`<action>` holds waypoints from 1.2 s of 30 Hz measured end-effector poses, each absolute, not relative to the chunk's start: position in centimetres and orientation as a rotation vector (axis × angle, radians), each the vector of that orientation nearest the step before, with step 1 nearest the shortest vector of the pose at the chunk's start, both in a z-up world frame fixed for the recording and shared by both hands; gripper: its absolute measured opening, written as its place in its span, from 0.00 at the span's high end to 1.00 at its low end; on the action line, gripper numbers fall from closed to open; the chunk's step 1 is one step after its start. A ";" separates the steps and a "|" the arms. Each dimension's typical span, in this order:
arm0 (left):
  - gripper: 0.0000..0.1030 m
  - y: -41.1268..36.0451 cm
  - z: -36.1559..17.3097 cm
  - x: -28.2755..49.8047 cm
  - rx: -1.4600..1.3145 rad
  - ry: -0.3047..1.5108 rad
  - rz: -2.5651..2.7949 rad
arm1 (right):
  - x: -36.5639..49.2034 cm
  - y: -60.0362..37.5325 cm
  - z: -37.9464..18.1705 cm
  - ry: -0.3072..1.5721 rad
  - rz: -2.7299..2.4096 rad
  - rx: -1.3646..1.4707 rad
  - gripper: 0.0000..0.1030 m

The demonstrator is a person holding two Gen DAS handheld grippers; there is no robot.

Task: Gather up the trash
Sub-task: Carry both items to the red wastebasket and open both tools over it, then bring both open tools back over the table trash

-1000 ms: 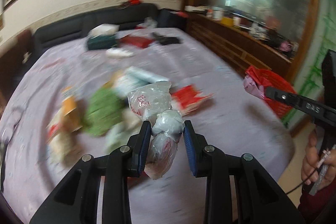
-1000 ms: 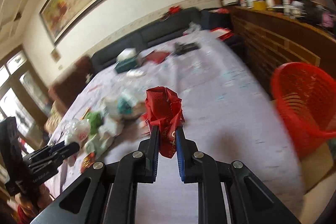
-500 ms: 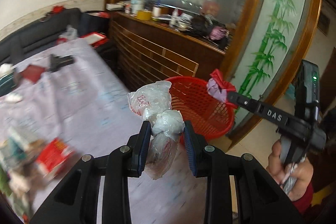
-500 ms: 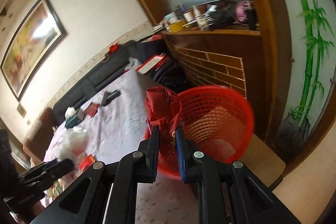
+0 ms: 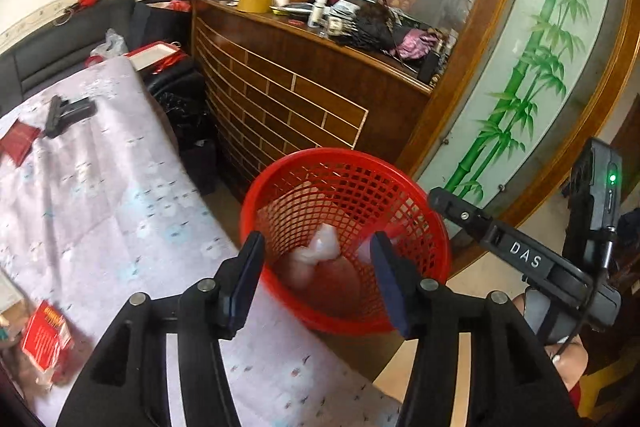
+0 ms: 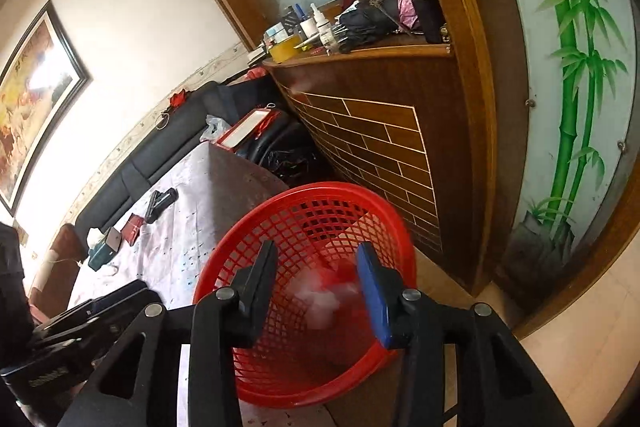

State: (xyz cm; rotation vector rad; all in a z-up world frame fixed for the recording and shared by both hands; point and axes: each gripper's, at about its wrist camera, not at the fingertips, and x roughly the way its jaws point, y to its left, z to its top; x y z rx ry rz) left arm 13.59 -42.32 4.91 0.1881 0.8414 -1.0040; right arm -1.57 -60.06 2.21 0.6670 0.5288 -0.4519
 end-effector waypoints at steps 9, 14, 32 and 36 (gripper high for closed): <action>0.38 -32.4 5.7 11.5 0.176 0.795 -0.905 | -1.2 -53.0 3.8 0.514 -0.310 0.612 0.51; 0.33 -25.1 5.6 10.6 0.174 0.746 -0.798 | 1.2 -46.6 4.2 0.562 -0.191 0.535 0.46; 0.33 -3.5 -1.1 12.9 0.250 0.798 -0.497 | 7.8 -33.6 1.9 0.750 0.017 0.379 0.42; 0.35 -4.9 -2.0 13.6 0.287 0.805 -0.524 | 8.3 -32.9 1.5 0.773 0.024 0.372 0.42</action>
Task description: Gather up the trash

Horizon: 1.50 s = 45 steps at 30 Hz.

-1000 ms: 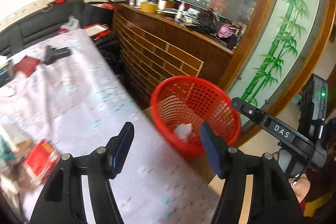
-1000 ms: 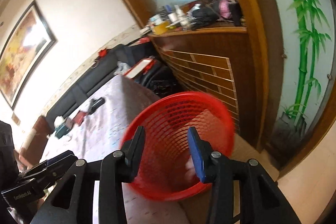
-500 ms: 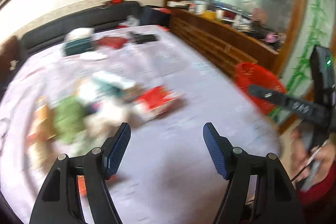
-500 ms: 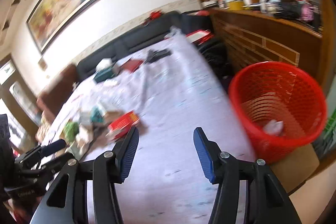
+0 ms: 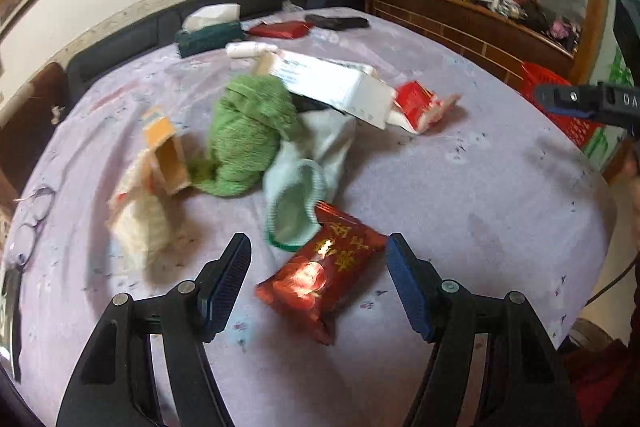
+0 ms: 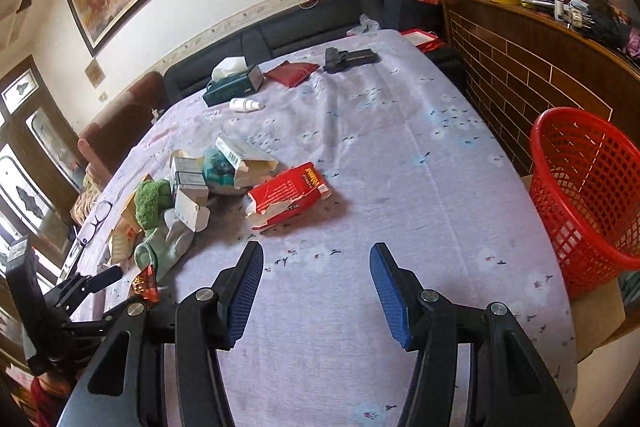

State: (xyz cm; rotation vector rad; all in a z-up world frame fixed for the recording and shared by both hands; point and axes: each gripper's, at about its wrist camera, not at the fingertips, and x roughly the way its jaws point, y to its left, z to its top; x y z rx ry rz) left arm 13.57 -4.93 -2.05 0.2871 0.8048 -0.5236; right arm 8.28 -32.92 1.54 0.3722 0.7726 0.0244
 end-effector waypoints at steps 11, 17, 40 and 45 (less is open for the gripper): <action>0.63 -7.0 -4.0 13.5 0.304 0.839 -0.508 | 13.0 -32.6 -0.1 0.852 0.103 0.548 0.42; 0.65 -6.9 -3.1 11.8 0.309 0.728 -0.502 | 17.7 -32.4 -2.2 0.916 0.032 0.595 0.48; 0.65 -6.1 -1.3 11.6 0.165 0.597 -0.358 | 9.4 -28.1 1.5 0.611 0.015 0.394 0.97; 0.65 -6.1 -1.4 11.5 0.165 0.594 -0.343 | 8.2 -27.6 2.1 0.582 0.016 0.366 0.97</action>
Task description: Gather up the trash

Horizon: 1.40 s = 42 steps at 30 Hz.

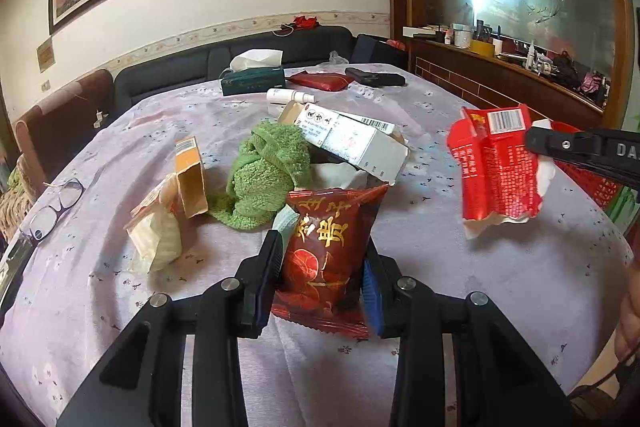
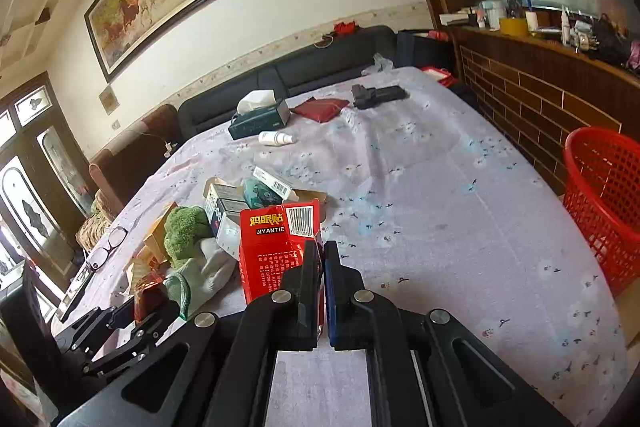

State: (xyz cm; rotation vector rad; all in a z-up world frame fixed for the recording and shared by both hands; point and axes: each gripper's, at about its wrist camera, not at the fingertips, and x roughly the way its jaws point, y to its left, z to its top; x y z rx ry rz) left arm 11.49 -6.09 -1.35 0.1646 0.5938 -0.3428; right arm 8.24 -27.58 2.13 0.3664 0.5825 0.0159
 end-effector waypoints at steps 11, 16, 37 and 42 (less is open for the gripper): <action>0.65 -6.4 -1.4 11.2 0.172 0.586 -0.329 | 7.0 -26.8 2.9 0.564 0.026 0.336 0.97; 0.65 -6.2 -1.3 11.1 0.165 0.579 -0.321 | 6.5 -26.3 3.3 0.553 0.032 0.314 0.97; 0.65 -5.3 1.4 10.1 0.121 0.571 -0.361 | 4.9 -26.0 4.6 0.523 0.031 0.305 0.97; 0.65 -5.6 1.4 10.1 0.127 0.576 -0.363 | 4.9 -26.1 4.4 0.531 0.029 0.308 0.97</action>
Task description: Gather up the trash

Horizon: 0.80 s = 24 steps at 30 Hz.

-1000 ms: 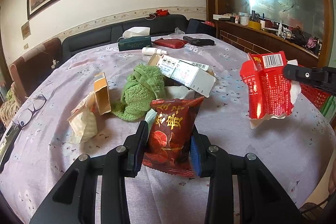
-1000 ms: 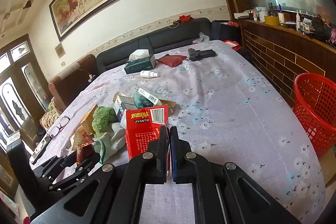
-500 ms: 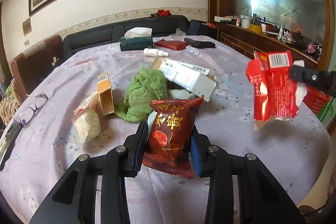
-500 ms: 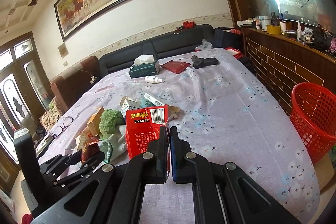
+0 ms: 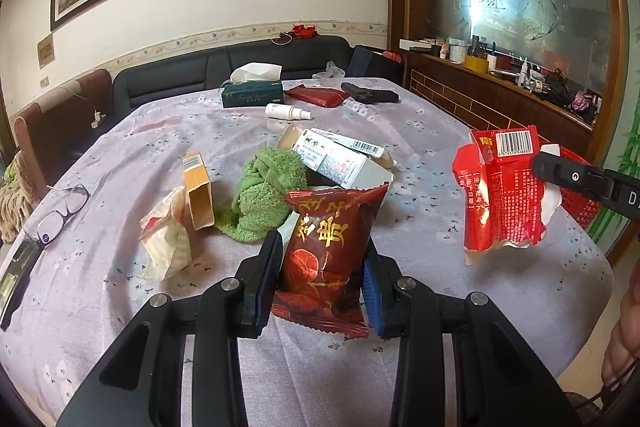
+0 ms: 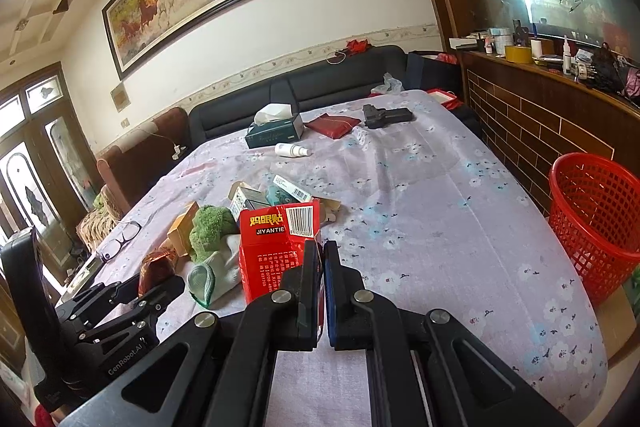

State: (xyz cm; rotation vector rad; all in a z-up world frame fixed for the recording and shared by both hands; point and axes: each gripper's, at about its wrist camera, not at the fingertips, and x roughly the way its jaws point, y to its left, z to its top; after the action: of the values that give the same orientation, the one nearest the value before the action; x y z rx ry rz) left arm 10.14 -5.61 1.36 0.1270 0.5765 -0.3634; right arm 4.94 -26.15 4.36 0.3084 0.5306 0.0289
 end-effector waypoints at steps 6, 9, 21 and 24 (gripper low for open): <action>0.65 -6.0 1.1 10.4 0.133 0.582 -0.370 | 5.1 -26.6 4.1 0.539 0.024 0.319 0.97; 0.65 -6.1 0.9 10.6 0.136 0.588 -0.371 | 5.2 -26.5 4.0 0.541 0.028 0.320 0.97; 0.65 -6.2 1.0 10.6 0.140 0.589 -0.337 | 6.9 -26.2 3.6 0.544 0.084 0.337 0.97; 0.65 -5.9 1.2 10.7 0.136 0.600 -0.318 | 7.3 -26.0 3.8 0.533 0.098 0.337 0.97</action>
State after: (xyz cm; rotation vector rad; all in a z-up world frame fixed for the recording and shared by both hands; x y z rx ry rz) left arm 10.65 -5.94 1.24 0.1357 0.5995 -0.3181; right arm 7.32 -25.99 3.76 0.3371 0.5334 0.0984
